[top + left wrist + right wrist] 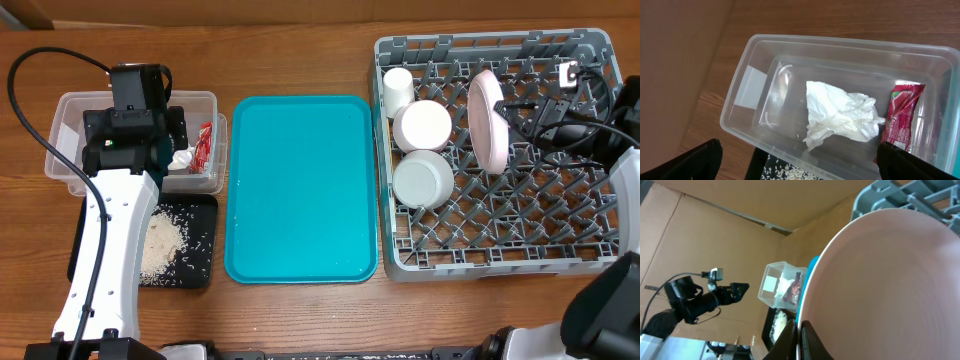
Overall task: Sort waste into correct bins and load items into the dishwasher
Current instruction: 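Lift the plate with the right gripper and stand it upright in the rack, then release the plate and withdraw the right gripper from the rack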
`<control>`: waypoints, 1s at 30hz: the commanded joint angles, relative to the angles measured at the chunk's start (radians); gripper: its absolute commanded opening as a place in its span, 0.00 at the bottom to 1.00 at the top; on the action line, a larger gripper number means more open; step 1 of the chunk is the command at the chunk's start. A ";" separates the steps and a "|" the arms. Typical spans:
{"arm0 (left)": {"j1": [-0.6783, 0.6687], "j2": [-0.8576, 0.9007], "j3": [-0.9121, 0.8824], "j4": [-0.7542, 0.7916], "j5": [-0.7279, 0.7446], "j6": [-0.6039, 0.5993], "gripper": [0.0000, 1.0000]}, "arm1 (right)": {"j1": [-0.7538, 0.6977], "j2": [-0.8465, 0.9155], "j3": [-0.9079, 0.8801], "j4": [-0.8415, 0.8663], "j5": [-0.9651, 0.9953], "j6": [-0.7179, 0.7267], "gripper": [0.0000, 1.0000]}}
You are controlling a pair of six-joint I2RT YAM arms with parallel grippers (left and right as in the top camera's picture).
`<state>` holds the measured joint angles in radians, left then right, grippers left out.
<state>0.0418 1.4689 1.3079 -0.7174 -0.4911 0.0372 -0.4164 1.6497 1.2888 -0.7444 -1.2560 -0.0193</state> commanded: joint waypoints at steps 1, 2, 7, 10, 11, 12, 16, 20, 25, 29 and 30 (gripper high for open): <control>0.003 -0.011 0.016 0.003 -0.013 0.019 1.00 | -0.005 0.026 -0.010 0.021 -0.011 -0.015 0.04; 0.003 -0.011 0.016 0.003 -0.013 0.019 1.00 | -0.005 0.032 -0.010 0.030 -0.010 -0.015 0.04; 0.003 -0.011 0.016 0.003 -0.013 0.019 1.00 | -0.005 0.063 -0.011 0.040 -0.008 -0.015 0.04; 0.003 -0.011 0.016 0.003 -0.013 0.019 1.00 | -0.005 0.066 -0.011 0.040 0.037 -0.015 0.04; 0.004 -0.011 0.016 0.003 -0.013 0.019 1.00 | -0.005 0.066 -0.011 0.040 0.056 -0.015 0.04; 0.003 -0.011 0.016 0.003 -0.013 0.019 1.00 | -0.005 0.066 -0.011 0.040 0.072 -0.015 0.04; 0.003 -0.011 0.016 0.003 -0.013 0.019 1.00 | -0.005 0.066 -0.011 0.040 0.113 -0.015 0.06; 0.003 -0.011 0.016 0.003 -0.013 0.019 1.00 | -0.005 0.066 -0.011 0.040 0.114 -0.015 0.17; 0.003 -0.011 0.016 0.003 -0.013 0.019 1.00 | -0.005 0.066 -0.011 0.041 0.113 0.026 0.34; 0.003 -0.011 0.016 0.003 -0.013 0.019 1.00 | -0.003 0.065 0.010 0.054 0.114 0.092 0.40; 0.003 -0.011 0.016 0.003 -0.013 0.019 1.00 | -0.003 0.062 0.021 0.053 0.116 0.101 0.41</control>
<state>0.0418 1.4689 1.3079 -0.7170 -0.4911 0.0372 -0.4183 1.7126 1.2819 -0.6960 -1.1435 0.0353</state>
